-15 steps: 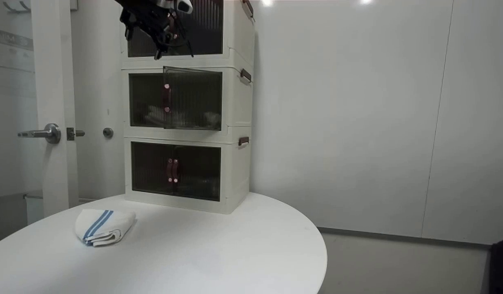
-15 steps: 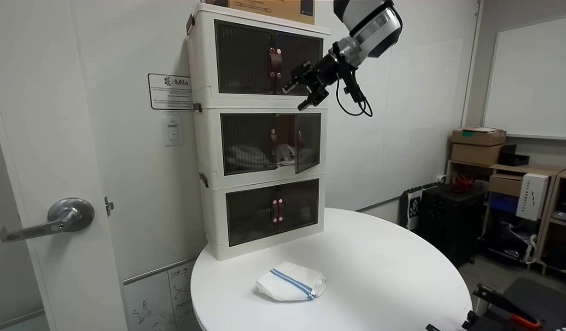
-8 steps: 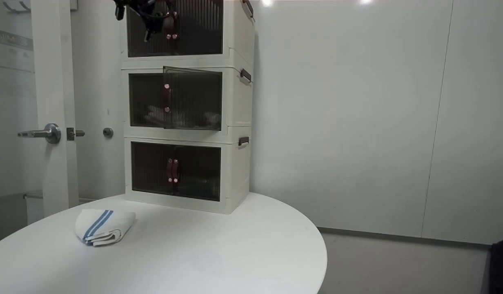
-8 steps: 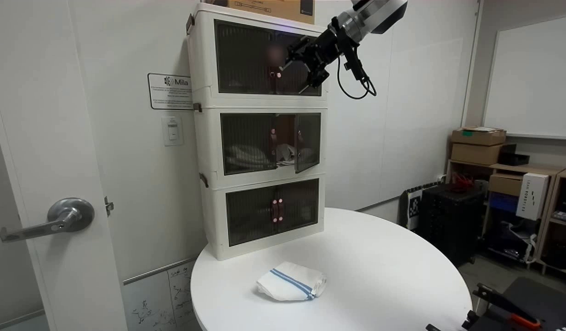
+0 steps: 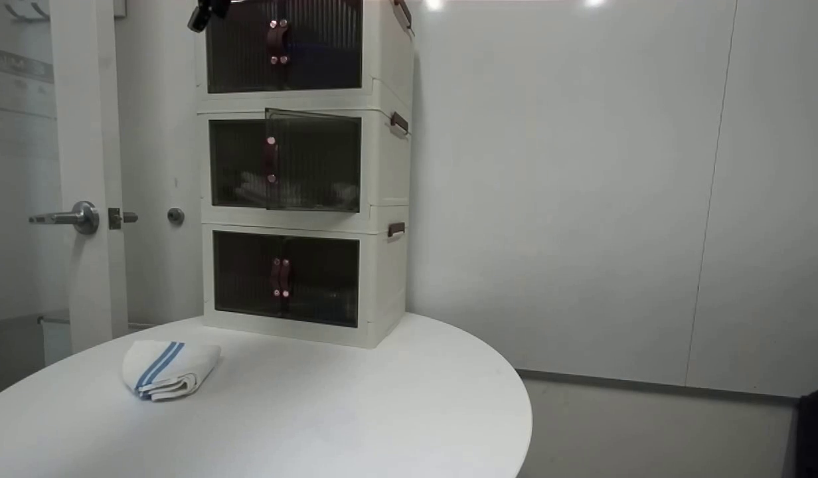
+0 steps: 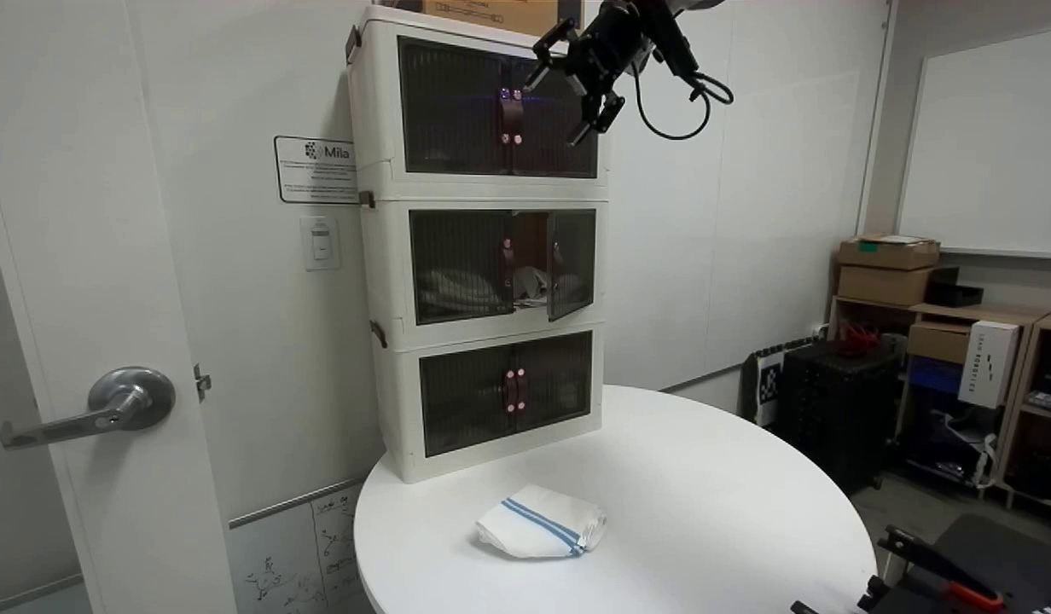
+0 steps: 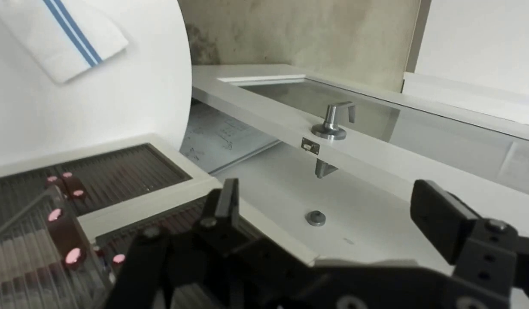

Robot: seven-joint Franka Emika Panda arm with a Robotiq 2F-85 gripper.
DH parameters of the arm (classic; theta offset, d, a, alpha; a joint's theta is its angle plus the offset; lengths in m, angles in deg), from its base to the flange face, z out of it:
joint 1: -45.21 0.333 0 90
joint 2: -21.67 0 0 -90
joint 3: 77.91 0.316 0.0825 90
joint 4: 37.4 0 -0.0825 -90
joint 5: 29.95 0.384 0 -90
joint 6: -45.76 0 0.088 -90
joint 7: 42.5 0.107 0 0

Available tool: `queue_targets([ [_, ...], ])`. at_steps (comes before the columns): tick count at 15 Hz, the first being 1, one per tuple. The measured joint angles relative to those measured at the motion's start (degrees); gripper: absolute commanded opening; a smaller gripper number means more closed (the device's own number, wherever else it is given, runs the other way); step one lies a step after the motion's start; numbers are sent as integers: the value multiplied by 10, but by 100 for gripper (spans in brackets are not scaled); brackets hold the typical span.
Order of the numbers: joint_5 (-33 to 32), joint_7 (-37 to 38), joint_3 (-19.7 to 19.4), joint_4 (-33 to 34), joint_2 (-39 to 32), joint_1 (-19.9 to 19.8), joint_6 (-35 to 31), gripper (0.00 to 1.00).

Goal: Open the right cabinet door of the middle compartment

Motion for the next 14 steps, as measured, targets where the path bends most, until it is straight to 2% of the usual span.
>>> queue_targets([
  [3,-20,88,-4,67,-39,-6,78,100],
  [6,-19,143,-7,130,-95,-14,139,100],
  [14,-19,265,-8,266,-245,-36,211,100],
])
